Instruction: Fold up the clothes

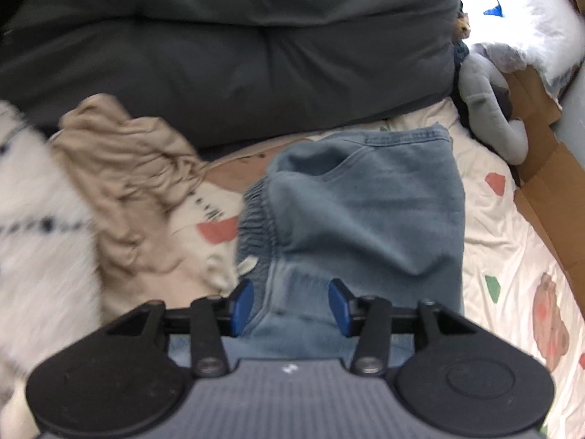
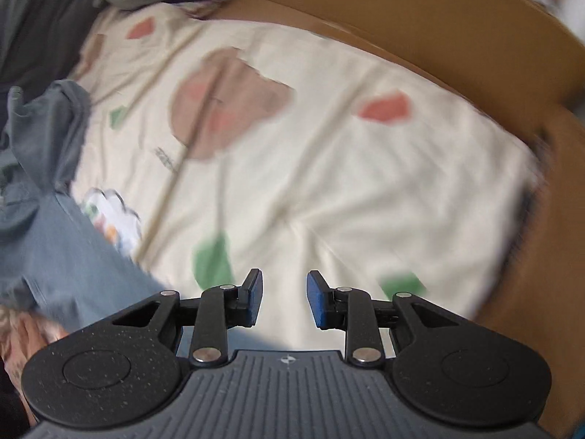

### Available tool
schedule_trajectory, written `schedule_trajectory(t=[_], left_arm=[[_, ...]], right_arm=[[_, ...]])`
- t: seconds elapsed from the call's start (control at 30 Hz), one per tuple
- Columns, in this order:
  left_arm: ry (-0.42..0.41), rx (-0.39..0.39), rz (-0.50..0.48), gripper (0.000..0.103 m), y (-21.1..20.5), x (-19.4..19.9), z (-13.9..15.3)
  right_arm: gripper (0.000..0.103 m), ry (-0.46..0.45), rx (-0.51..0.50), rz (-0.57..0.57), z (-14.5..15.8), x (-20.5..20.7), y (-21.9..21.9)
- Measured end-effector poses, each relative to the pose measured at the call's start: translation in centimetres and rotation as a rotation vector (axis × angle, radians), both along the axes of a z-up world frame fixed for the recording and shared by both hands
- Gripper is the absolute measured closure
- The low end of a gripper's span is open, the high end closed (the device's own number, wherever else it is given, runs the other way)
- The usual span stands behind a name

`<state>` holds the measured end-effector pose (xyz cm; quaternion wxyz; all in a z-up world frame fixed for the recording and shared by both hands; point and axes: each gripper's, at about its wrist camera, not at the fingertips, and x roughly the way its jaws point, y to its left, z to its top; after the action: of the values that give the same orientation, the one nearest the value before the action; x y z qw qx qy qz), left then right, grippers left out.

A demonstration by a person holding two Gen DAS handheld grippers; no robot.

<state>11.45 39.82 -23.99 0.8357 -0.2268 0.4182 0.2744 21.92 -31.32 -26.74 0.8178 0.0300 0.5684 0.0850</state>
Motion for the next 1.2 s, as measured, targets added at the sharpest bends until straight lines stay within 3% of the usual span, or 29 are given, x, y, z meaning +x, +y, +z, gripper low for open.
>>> schedule_trajectory(t=[0.43,0.77,1.0,1.2], left_arm=[[0.027,0.001,0.068,0.045,3.5,3.6,-4.6],[-0.039,-0.011,0.151,0.038,6.2,4.9,-6.5],[-0.09,-0.036,0.231,0.038,7.7,4.1,-8.0],[-0.133,-0.086,0.259,0.035,8.9,4.6,-8.7]], right_arm=[[0.07,-0.051,0.147,0.178,-4.5,13.9,11.2],[0.069,-0.057,0.13,0.395,-3.9,22.7,20.9],[0.068,-0.083,0.13,0.476,-3.9,27.0,26.5],[0.06,-0.112,0.144,0.485,-4.1,29.8,31.6]])
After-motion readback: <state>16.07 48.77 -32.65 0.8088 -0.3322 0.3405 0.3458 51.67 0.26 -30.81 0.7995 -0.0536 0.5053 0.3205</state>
